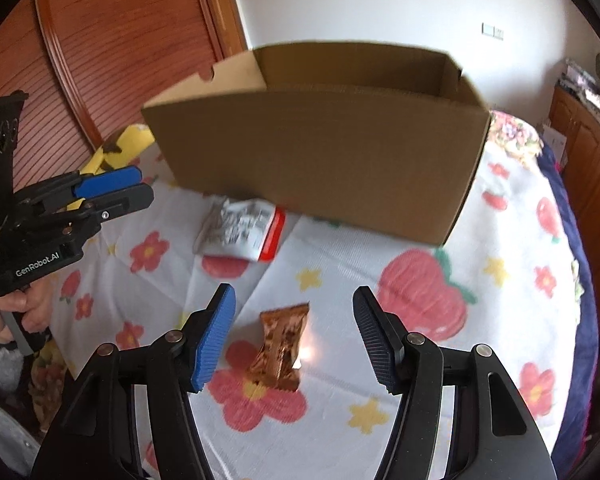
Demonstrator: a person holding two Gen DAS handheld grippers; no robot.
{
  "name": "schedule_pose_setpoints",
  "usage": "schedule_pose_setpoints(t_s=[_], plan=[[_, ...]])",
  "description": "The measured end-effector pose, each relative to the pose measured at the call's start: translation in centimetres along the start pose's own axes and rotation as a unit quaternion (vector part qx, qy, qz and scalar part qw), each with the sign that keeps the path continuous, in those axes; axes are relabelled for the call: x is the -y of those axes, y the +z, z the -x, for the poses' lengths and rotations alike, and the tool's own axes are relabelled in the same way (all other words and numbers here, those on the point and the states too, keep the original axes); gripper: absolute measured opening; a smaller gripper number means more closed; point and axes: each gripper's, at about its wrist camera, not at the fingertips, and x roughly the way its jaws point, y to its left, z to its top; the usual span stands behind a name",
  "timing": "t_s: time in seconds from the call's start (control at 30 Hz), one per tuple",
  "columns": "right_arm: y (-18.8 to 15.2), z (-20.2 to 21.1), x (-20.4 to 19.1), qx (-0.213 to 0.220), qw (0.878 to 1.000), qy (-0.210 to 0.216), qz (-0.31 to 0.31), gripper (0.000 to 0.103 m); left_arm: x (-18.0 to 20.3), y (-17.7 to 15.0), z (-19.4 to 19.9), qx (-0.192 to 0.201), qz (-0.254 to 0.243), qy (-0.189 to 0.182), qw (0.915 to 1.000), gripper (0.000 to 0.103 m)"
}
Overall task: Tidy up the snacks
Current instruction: 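Move both tools back down to the last snacks on the tablecloth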
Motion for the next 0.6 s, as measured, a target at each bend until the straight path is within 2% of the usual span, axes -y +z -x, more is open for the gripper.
schedule_pose_setpoints(t_s=[0.33, 0.47, 0.5, 0.6], plan=[[-1.3, -2.0, -0.1, -0.038, 0.999, 0.012, -0.004, 0.063, 0.1, -1.2, 0.1, -0.004, 0.005, -0.003, 1.0000, 0.036], [-1.8, -2.5, 0.1, -0.044, 0.999, 0.005, -0.003, 0.058, 0.2, -1.6, 0.0, -0.004, 0.013, -0.005, 0.9999, 0.038], [-1.8, -2.4, 0.2, -0.041, 0.999, 0.003, -0.003, 0.054, 0.2, -1.8, -0.1, -0.004, 0.015, -0.005, 0.9999, 0.038], [-1.8, -2.4, 0.2, -0.038, 0.999, -0.005, 0.001, 0.025, 0.4, -1.9, -0.4, -0.004, 0.020, -0.005, 0.9998, 0.041]])
